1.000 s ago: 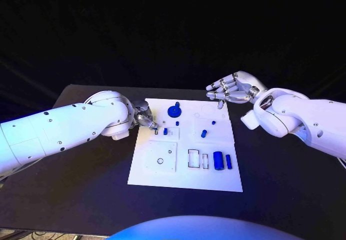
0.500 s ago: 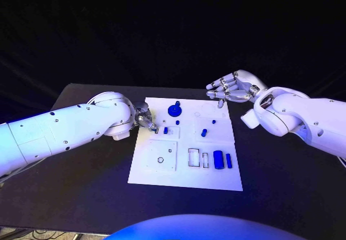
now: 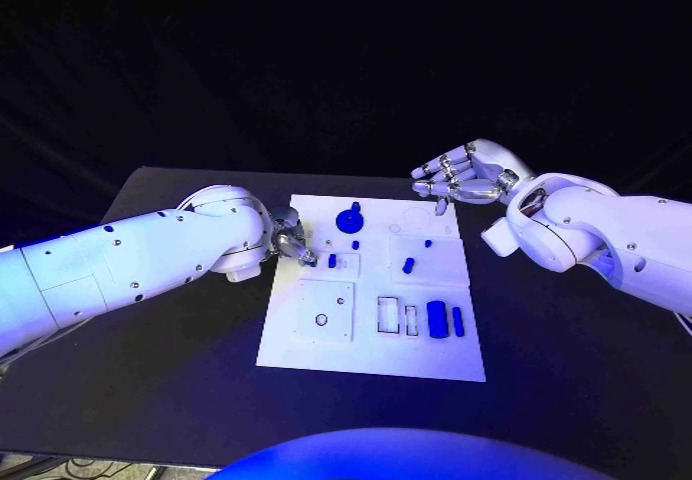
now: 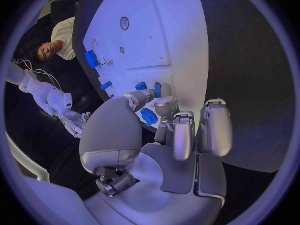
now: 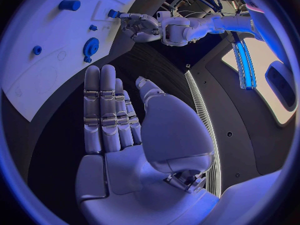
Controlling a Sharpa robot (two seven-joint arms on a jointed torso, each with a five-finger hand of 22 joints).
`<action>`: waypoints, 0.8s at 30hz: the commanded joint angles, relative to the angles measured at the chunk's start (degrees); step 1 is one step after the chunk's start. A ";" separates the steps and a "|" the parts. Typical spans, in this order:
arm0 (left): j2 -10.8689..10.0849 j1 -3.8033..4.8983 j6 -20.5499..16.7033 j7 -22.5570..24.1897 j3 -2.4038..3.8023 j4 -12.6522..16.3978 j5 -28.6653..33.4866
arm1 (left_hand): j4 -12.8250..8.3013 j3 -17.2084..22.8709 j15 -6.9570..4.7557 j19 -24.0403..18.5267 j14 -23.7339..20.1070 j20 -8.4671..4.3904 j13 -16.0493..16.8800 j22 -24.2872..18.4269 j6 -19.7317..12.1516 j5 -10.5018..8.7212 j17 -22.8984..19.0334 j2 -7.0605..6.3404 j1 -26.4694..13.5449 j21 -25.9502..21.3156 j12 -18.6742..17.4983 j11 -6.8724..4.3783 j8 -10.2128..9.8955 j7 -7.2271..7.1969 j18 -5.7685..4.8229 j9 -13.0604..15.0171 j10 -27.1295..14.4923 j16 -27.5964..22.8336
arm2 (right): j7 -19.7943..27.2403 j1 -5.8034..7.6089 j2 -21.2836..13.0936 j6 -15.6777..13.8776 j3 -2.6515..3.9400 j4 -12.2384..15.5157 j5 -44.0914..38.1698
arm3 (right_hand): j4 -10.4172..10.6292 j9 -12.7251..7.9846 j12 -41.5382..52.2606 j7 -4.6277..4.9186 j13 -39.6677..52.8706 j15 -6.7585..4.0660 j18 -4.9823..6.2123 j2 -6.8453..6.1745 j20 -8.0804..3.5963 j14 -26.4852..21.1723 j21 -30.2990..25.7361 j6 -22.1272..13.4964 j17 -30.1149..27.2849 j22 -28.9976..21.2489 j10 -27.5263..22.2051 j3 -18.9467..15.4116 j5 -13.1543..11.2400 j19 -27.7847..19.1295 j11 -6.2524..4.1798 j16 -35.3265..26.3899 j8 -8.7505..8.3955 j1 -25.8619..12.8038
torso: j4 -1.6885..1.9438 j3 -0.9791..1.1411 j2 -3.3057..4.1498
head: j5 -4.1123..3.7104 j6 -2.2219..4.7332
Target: Assemble the parts on the task board
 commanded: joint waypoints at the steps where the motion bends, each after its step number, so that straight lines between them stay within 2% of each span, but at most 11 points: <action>1: 0.09 -0.07 2.14 0.22 -0.05 -0.10 -0.39 | -8.47 8.08 -0.34 0.97 5.92 -0.36 0.06 3.72 0.06 0.11 15.05 0.23 -0.08 0.13 0.23 0.03 0.19 -0.17 -0.21 0.01 0.49 0.14 | 0.59 -0.03 0.06 0.38 0.00 0.11 -0.46 | 0.05 0.06 -0.35 0.20 -0.07 0.10 0.35 0.30 -0.16 0.11 -0.19 0.12 0.07 -0.07 -0.11 -0.20 0.20 0.37 0.27 -0.35 -0.13 -0.15 | 0.01 -0.04 -0.02 | 0.14 -0.13; 17: 0.71 -0.07 4.27 -0.17 -0.05 -0.51 -0.39 | -8.76 7.53 -0.31 0.96 5.92 -0.34 0.72 3.74 0.38 0.29 15.05 -0.04 -0.56 0.11 0.78 0.02 0.36 -0.22 -0.22 -0.16 0.96 0.14 | 0.57 -0.03 0.11 0.43 0.00 0.11 -0.46 | 0.05 0.06 -0.35 0.21 -0.07 0.10 0.35 0.30 -0.16 0.11 -0.19 0.12 0.07 -0.07 -0.11 -0.20 0.20 0.37 0.27 -0.35 -0.13 -0.16 | 0.09 -0.01 -0.07 | 0.12 -0.37; 24: 1.32 -0.07 5.79 -1.07 -0.08 -0.88 -0.39 | -7.35 4.82 -0.36 0.93 5.92 -0.34 1.87 3.76 1.08 0.17 15.05 0.61 -2.62 0.01 1.67 -0.11 0.30 -0.49 -0.21 -0.89 1.63 0.14 | 0.50 -0.03 0.20 0.60 0.00 0.09 -0.35 | 0.07 0.06 -0.35 0.20 -0.11 0.09 0.35 0.40 -0.16 0.14 -0.24 0.12 0.10 -0.11 -0.09 -0.15 0.23 0.41 0.25 -0.40 -0.13 -0.11 | 0.05 0.00 -0.08 | 0.12 -0.47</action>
